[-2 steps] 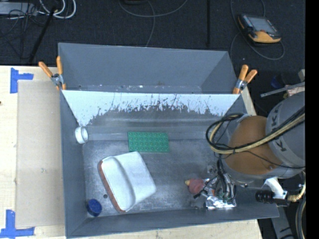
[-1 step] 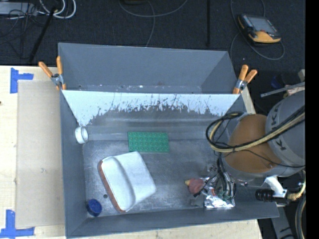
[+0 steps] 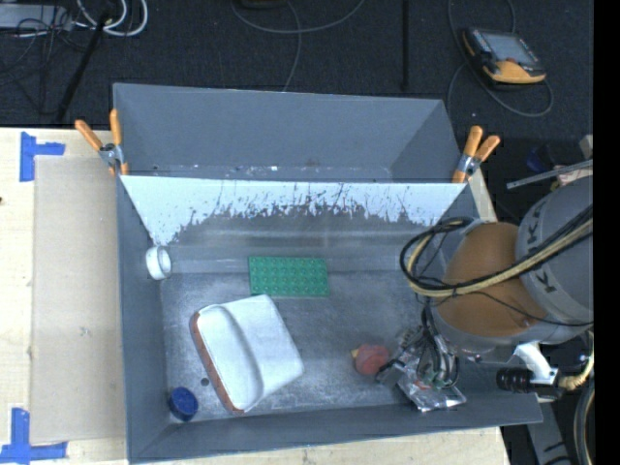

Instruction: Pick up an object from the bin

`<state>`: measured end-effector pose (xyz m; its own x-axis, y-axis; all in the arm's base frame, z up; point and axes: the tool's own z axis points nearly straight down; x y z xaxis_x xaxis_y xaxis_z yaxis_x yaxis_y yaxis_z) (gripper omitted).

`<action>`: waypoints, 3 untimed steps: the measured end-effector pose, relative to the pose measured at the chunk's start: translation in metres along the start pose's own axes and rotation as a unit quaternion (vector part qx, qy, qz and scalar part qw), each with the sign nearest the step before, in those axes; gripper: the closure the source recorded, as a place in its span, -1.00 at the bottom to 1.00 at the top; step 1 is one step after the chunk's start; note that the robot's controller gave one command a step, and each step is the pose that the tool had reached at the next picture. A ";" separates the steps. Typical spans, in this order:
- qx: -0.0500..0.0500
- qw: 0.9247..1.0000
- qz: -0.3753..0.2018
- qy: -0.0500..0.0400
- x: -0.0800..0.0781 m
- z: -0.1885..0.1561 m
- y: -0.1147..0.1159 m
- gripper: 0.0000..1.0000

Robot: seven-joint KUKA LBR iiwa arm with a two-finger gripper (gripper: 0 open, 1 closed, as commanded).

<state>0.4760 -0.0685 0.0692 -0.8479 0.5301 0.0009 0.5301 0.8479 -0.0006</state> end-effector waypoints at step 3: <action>0.002 0.999 0.052 0.004 0.000 0.004 0.025 -1.00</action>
Offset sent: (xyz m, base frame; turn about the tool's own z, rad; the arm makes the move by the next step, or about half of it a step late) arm 0.0055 0.0008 0.1032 0.0217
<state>0.4889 -0.0476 0.0649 -0.7883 0.6152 0.0082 0.6152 0.7884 -0.0042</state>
